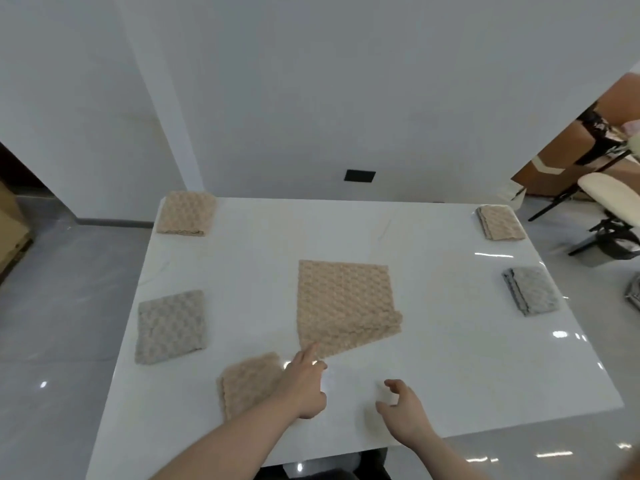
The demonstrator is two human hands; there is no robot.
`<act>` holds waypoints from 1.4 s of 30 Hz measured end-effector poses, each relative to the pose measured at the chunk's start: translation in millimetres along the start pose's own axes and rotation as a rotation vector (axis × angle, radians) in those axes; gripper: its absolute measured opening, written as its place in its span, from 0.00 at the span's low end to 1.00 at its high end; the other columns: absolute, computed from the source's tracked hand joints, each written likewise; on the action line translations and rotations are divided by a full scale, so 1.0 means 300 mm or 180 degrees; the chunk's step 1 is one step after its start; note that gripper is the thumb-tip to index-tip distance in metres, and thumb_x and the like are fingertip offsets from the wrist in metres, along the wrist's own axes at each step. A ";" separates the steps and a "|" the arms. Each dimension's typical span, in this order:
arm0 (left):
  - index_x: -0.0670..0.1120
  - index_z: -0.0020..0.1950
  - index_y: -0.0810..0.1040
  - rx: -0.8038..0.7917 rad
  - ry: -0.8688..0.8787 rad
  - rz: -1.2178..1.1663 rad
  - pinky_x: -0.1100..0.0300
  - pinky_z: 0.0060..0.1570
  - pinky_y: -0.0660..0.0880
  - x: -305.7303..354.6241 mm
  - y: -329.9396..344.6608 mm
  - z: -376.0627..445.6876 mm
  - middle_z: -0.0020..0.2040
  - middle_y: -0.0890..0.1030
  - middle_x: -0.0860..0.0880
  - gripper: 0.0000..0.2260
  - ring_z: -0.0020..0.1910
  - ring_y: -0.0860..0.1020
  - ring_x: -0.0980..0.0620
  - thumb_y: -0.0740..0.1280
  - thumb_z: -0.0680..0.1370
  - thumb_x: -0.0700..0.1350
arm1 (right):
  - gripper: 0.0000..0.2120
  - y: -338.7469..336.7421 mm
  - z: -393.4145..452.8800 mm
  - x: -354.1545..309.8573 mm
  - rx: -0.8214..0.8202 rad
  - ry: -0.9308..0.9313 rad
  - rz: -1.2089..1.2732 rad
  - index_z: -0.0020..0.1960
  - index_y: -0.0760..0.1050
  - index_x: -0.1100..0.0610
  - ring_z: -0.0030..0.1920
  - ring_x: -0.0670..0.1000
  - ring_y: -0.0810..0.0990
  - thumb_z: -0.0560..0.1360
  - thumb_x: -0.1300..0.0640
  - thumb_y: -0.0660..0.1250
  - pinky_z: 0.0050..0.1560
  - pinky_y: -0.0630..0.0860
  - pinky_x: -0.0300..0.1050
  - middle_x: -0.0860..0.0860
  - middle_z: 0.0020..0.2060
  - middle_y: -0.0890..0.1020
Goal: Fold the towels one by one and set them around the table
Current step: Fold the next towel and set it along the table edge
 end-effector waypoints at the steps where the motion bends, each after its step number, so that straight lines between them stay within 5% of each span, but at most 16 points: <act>1: 0.47 0.78 0.67 -0.0049 -0.0080 0.0038 0.53 0.75 0.61 0.014 0.008 0.021 0.84 0.42 0.50 0.29 0.81 0.51 0.47 0.63 0.76 0.44 | 0.27 -0.018 0.005 0.014 0.0004 -0.0026 0.0027 0.75 0.67 0.54 0.68 0.52 0.74 0.77 0.54 0.68 0.64 0.71 0.43 0.52 0.71 0.71; 7: 0.48 0.82 0.57 -0.0143 -0.0540 0.0115 0.52 0.77 0.60 0.050 0.064 0.092 0.84 0.41 0.50 0.35 0.82 0.49 0.45 0.63 0.75 0.45 | 0.25 -0.143 0.069 0.115 -0.0169 -0.0287 -0.0004 0.73 0.68 0.51 0.47 0.42 0.82 0.77 0.52 0.69 0.53 0.71 0.38 0.49 0.67 0.70; 12: 0.48 0.80 0.61 0.0234 -0.0917 0.0005 0.53 0.73 0.66 0.125 0.085 0.115 0.82 0.55 0.52 0.32 0.78 0.57 0.46 0.59 0.74 0.41 | 0.25 -0.293 0.176 0.225 -0.0329 -0.0597 -0.0098 0.72 0.70 0.50 0.48 0.42 0.82 0.76 0.52 0.70 0.56 0.73 0.39 0.49 0.68 0.72; 17: 0.55 0.60 0.82 0.1439 -0.0783 -0.0347 0.57 0.59 0.74 0.323 0.050 0.093 0.59 0.81 0.56 0.17 0.61 0.77 0.51 0.63 0.74 0.42 | 0.24 -0.464 0.246 0.285 -0.0382 -0.0982 -0.0160 0.72 0.69 0.49 0.47 0.42 0.82 0.77 0.54 0.68 0.56 0.76 0.41 0.48 0.67 0.72; 20: 0.58 0.46 0.79 0.2005 -0.0597 -0.0791 0.58 0.50 0.78 0.484 -0.002 0.047 0.46 0.80 0.62 0.09 0.47 0.78 0.61 0.66 0.76 0.43 | 0.26 -0.540 0.248 0.260 -0.0371 -0.1238 -0.0125 0.73 0.68 0.49 0.54 0.44 0.79 0.76 0.53 0.70 0.57 0.75 0.40 0.46 0.67 0.71; 25: 0.60 0.48 0.74 0.1859 -0.0171 -0.0866 0.63 0.45 0.76 0.713 -0.063 -0.014 0.46 0.79 0.63 0.09 0.46 0.77 0.62 0.64 0.79 0.44 | 0.37 -0.592 0.207 0.158 -0.0230 -0.1919 -0.0199 0.76 0.63 0.47 0.69 0.48 0.71 0.71 0.49 0.74 0.67 0.70 0.41 0.42 0.68 0.69; 29: 0.64 0.60 0.73 0.1654 0.0144 -0.0877 0.65 0.48 0.76 0.821 -0.105 -0.071 0.49 0.78 0.63 0.15 0.48 0.78 0.60 0.64 0.79 0.45 | 0.46 -0.626 0.155 0.109 0.0266 -0.2343 -0.0093 0.81 0.52 0.42 0.67 0.43 0.61 0.72 0.53 0.75 0.70 0.64 0.42 0.36 0.72 0.56; 31: 0.65 0.63 0.73 0.1613 0.0332 -0.0839 0.68 0.46 0.74 0.859 -0.127 -0.108 0.50 0.78 0.63 0.18 0.47 0.77 0.61 0.64 0.79 0.44 | 0.36 -0.629 0.138 0.097 0.0529 -0.2508 -0.0274 0.78 0.62 0.41 0.70 0.44 0.61 0.74 0.50 0.73 0.72 0.63 0.42 0.37 0.73 0.60; 33: 0.65 0.61 0.74 0.1630 0.0418 -0.0983 0.68 0.46 0.74 0.872 -0.151 -0.143 0.50 0.79 0.63 0.16 0.48 0.78 0.61 0.64 0.79 0.45 | 0.17 -0.615 0.139 0.100 0.0630 -0.2494 -0.0420 0.63 0.77 0.41 0.72 0.47 0.66 0.75 0.48 0.71 0.69 0.66 0.42 0.37 0.68 0.73; 36: 0.63 0.55 0.79 0.1753 0.0458 -0.1522 0.65 0.48 0.76 0.833 -0.167 -0.183 0.49 0.81 0.62 0.10 0.50 0.79 0.59 0.66 0.80 0.47 | 0.04 -0.593 0.127 0.135 0.0577 -0.2213 -0.0229 0.46 0.77 0.41 0.66 0.45 0.73 0.76 0.50 0.69 0.63 0.69 0.41 0.35 0.54 0.80; 42: 0.57 0.50 0.84 0.1599 0.0541 -0.2246 0.66 0.45 0.74 0.734 -0.118 -0.179 0.48 0.84 0.58 0.07 0.45 0.79 0.58 0.69 0.80 0.44 | 0.29 -0.468 0.080 0.188 -0.0079 -0.2163 -0.0034 0.68 0.69 0.37 0.67 0.34 0.69 0.68 0.51 0.68 0.68 0.69 0.37 0.30 0.65 0.73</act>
Point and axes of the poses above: each hand's wrist, its own z-axis towards the middle knuckle, its own y-axis out of the palm, x = y × z, the point moved 7 cm from there along z, towards the middle knuckle
